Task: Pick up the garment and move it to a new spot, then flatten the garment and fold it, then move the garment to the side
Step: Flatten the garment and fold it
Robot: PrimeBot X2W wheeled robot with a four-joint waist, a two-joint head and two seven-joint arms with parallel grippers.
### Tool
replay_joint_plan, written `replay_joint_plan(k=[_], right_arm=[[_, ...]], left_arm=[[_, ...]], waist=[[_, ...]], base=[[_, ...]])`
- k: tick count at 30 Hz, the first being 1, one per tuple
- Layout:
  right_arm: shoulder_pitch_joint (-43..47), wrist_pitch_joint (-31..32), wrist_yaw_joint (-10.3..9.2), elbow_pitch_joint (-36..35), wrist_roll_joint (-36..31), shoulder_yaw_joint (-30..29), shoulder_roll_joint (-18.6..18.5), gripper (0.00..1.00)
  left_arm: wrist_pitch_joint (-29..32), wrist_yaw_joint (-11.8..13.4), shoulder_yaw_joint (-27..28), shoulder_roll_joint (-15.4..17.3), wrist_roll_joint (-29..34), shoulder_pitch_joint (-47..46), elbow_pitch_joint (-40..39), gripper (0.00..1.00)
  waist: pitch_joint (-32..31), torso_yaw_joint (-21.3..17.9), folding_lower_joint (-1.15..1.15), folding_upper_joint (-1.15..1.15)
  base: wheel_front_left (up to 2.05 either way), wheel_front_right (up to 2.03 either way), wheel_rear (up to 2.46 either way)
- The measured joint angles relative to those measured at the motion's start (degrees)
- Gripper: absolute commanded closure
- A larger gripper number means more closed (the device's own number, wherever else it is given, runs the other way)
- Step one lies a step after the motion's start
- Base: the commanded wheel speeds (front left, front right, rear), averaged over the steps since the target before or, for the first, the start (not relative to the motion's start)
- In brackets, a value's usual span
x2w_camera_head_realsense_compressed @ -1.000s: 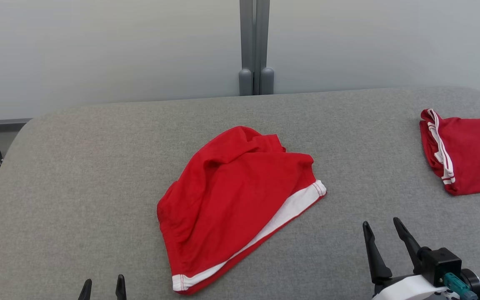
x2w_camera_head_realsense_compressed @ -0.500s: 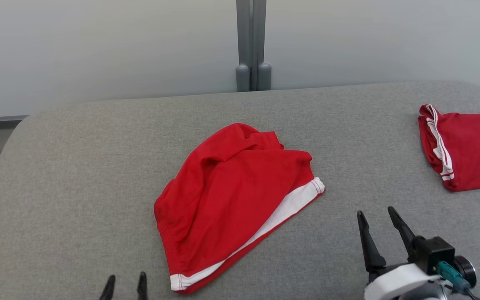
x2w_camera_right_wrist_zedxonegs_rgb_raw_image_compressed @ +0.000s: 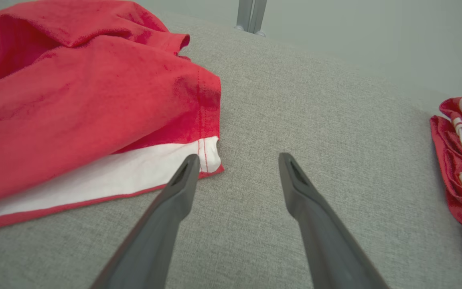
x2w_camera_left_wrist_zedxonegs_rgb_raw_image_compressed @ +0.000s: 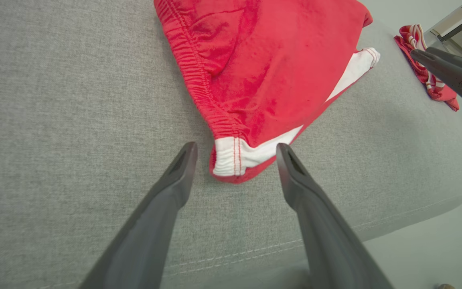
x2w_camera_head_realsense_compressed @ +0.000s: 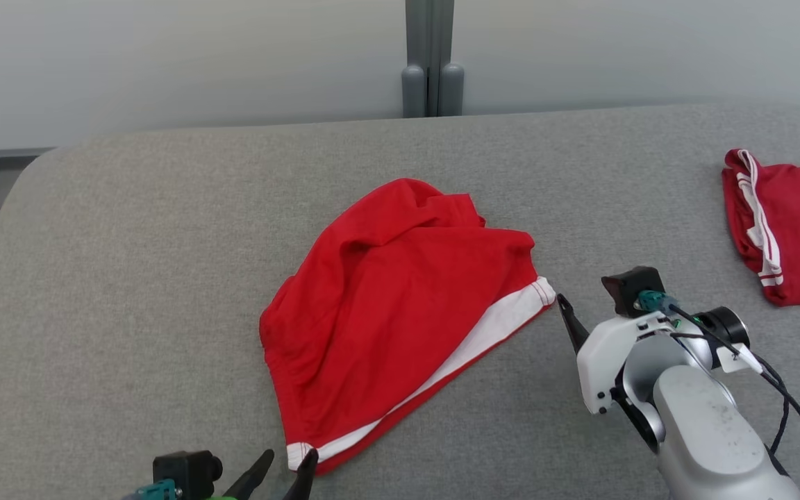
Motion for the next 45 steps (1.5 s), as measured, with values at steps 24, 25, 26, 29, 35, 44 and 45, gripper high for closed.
replay_joint_plan(k=[24,25,26,29,35,44,45], right_arm=[[-11.67,-2.72,0.0,17.24,3.27,6.91,0.18,0.51],[-11.84,-2.87,0.0,17.47,3.41,7.1,0.19,0.51],[-12.16,-3.01,0.0,17.8,3.66,7.35,0.2,0.51],[-12.6,-3.88,0.0,18.57,4.02,7.72,0.19,0.51],[-13.5,-5.15,0.0,19.87,4.74,8.8,0.15,0.53],[-14.33,-6.95,0.0,20.49,8.37,10.36,0.22,1.0],[-14.33,-7.21,0.0,20.23,9.03,10.11,-0.01,1.0]], left_arm=[[2.47,0.0,-4.39,2.08,-5.86,-5.26,-0.43,0.0],[2.41,0.0,-4.55,2.11,-5.98,-5.43,-0.26,0.0],[2.27,0.0,-4.75,2.16,-6.23,-5.59,-0.03,0.0],[1.87,0.0,-5.11,2.42,-6.58,-5.86,0.75,0.0],[1.35,0.0,-5.55,2.76,-6.75,-6.24,1.87,0.0],[1.25,0.0,-6.78,3.76,-7.08,-6.5,2.93,1.0],[1.04,0.0,-6.57,3.6,-7.44,-6.49,2.8,1.0]], waist=[[6.84,3.0,0.0,0.0],[6.91,2.93,0.0,0.0],[6.99,2.85,0.0,0.0],[7.11,2.63,0.0,0.0],[7.1,2.27,0.0,0.0],[6.96,1.52,0.0,0.0],[6.79,1.45,0.0,0.0]], base=[[0.0,0.0,0.0],[0.0,0.0,0.0],[0.0,0.0,0.0],[0.0,0.0,0.0],[0.0,0.0,0.0],[0.0,0.0,0.0],[0.0,0.0,0.0]])
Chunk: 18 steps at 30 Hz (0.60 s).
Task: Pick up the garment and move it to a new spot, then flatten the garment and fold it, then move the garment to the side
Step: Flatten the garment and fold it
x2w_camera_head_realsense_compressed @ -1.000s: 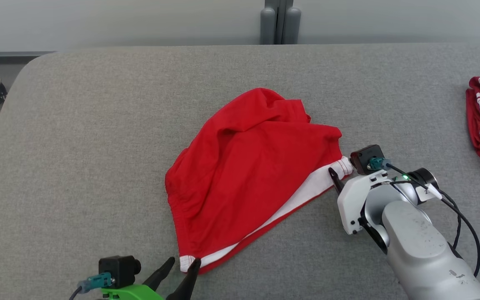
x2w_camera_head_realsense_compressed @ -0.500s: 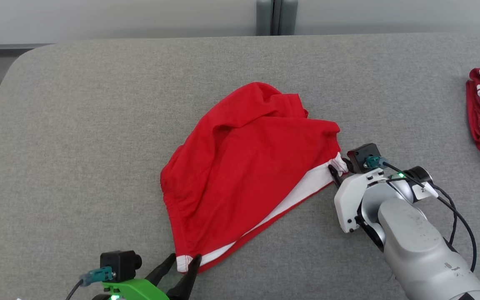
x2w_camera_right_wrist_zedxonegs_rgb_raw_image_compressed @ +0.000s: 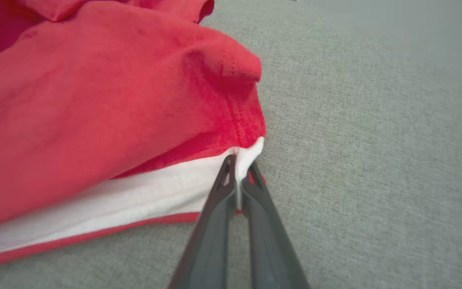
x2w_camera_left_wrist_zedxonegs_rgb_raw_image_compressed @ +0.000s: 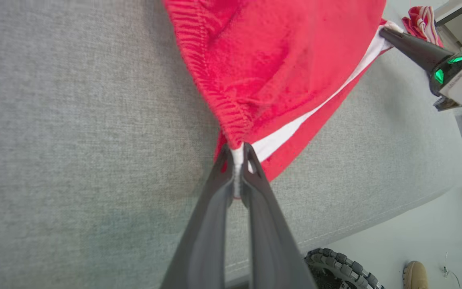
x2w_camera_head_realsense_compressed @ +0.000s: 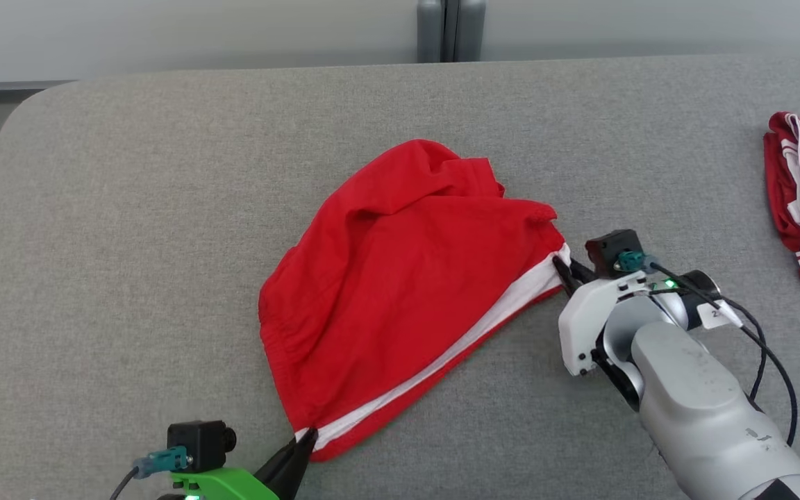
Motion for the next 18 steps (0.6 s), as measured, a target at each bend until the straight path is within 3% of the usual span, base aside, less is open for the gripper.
replay_joint_plan(k=[3,7,14,18], right_arm=[[0.59,-1.97,0.0,-2.92,3.97,-2.13,-0.43,1.0],[4.67,-1.89,0.0,-12.94,13.82,-3.97,-1.05,1.0],[14.98,8.86,-0.01,-46.11,31.33,-11.22,-8.65,1.0],[17.96,17.66,-0.02,-64.34,36.44,-19.37,-9.26,1.0]], left_arm=[[0.14,0.0,0.33,0.03,-2.15,0.36,-2.59,1.0],[-0.29,0.01,2.55,1.69,-5.63,2.11,-11.29,1.0],[3.86,0.57,7.33,6.0,-14.12,4.05,-35.22,1.0],[8.95,2.59,11.0,9.71,-18.34,0.74,-46.41,1.0]], waist=[[-0.83,-0.33,0.0,0.0],[-2.14,-1.23,0.0,0.0],[-3.83,-4.6,0.0,0.0],[-4.03,-6.97,0.0,0.0]], base=[[0.0,0.0,0.0],[0.0,0.0,0.0],[0.0,0.0,0.0],[0.0,0.0,0.0]])
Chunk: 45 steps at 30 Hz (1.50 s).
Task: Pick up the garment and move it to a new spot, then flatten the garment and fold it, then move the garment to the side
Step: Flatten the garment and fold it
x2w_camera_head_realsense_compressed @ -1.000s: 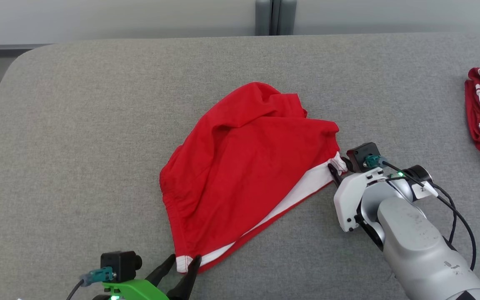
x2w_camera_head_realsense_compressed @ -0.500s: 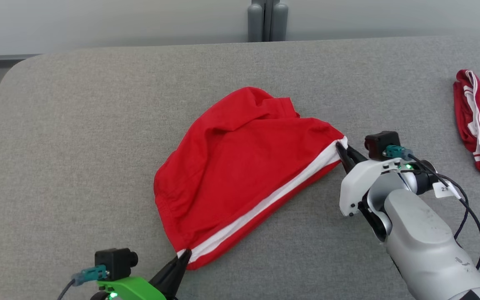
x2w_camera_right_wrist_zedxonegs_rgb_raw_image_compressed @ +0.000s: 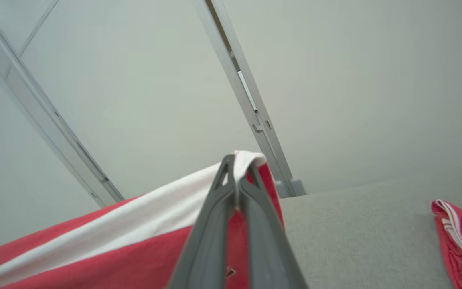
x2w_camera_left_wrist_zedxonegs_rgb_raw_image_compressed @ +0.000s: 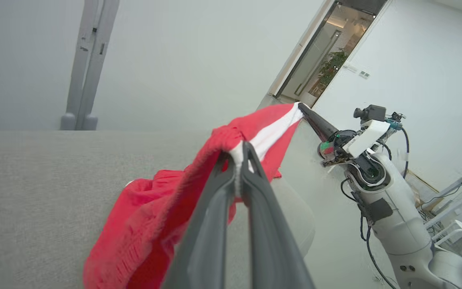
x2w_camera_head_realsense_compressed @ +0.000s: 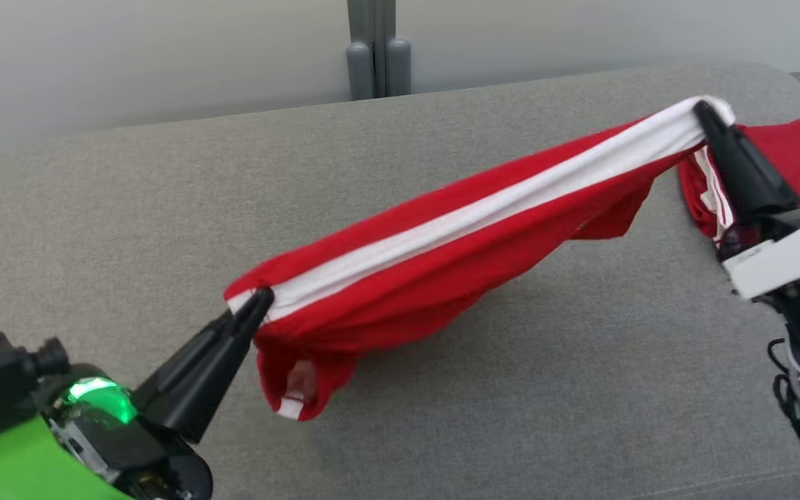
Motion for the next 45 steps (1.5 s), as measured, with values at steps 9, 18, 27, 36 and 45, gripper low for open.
replay_joint_plan(k=[9,18,27,36,45], right_arm=[[-11.64,16.7,-0.03,-13.33,-0.1,-10.77,4.91,1.0],[-36.91,15.43,-0.03,7.19,-14.97,-10.31,11.7,1.0],[-56.14,-6.95,-0.02,36.39,-17.91,-3.98,12.49,1.0],[-42.72,-17.63,-0.03,43.0,-6.83,10.69,12.62,1.0],[-7.44,-15.8,-0.04,23.39,0.08,14.84,0.99,1.0]], left_arm=[[13.19,6.66,3.87,4.94,-11.68,-23.92,-0.66,1.0],[16.45,7.37,-2.36,4.07,-3.1,-55.42,26.41,1.0],[-4.03,-1.59,-7.57,-0.8,11.48,-74.47,55.22,1.0],[-20.82,-2.44,-18.86,0.45,8.4,-60.93,61.61,1.0],[-28.72,-1.67,-24.99,8.75,0.54,-28.83,45.74,1.0]], waist=[[3.36,-3.29,0.0,0.0],[12.13,-4.46,0.0,0.0],[21.32,-5.7,0.01,0.0],[21.8,-7.13,0.02,0.0],[14.95,-6.46,0.0,0.0]], base=[[0.0,0.0,0.0],[0.0,0.0,0.0],[0.0,0.0,0.0],[0.0,0.0,0.0],[0.0,0.0,0.0]])
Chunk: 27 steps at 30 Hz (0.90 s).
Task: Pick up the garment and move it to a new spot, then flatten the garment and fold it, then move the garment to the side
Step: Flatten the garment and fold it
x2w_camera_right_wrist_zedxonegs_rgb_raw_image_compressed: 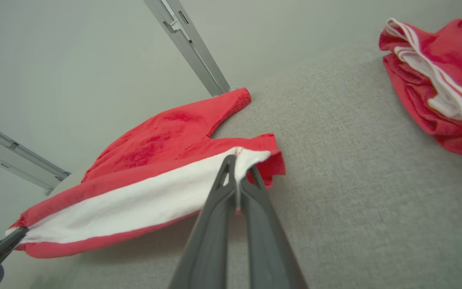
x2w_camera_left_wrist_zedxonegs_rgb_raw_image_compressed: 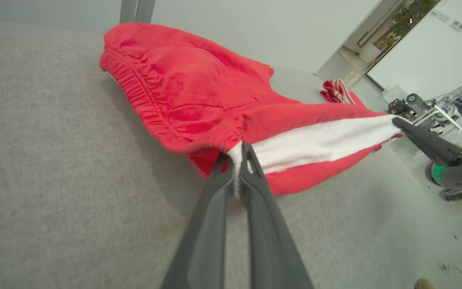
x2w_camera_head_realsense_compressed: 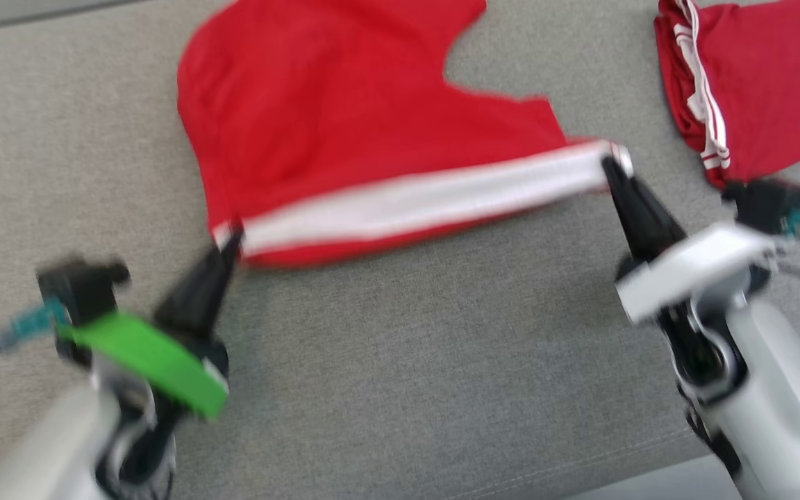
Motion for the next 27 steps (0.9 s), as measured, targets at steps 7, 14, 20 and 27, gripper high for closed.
replay_joint_plan(k=[7,14,20,27], right_arm=[[23.61,4.67,0.01,-14.23,2.91,-5.05,-4.08,1.0],[37.86,10.31,0.01,-23.64,3.93,-11.33,-4.88,1.0],[29.84,15.94,0.01,-26.35,1.65,-13.89,-4.44,1.0],[10.95,25.5,0.01,-19.64,-3.22,-13.45,-4.13,1.0]], left_arm=[[-3.56,8.51,-2.93,0.79,-1.88,21.47,-12.81,1.0],[-4.56,12.35,-3.78,-0.13,-5.01,30.71,-20.36,1.0],[-2.34,11.57,-2.08,-0.1,-8.9,29.64,-22.43,1.0],[1.22,11.78,1.97,-4.24,-13.88,18.33,-20.29,1.0]], waist=[[-5.63,1.04,0.0,0.0],[-7.5,3.07,0.0,0.0],[-5.51,4.03,0.0,0.0],[-1.88,6.94,0.0,0.0]], base=[[0.0,0.0,0.0],[0.0,0.0,0.0],[0.0,0.0,0.0],[0.0,0.0,0.0]])
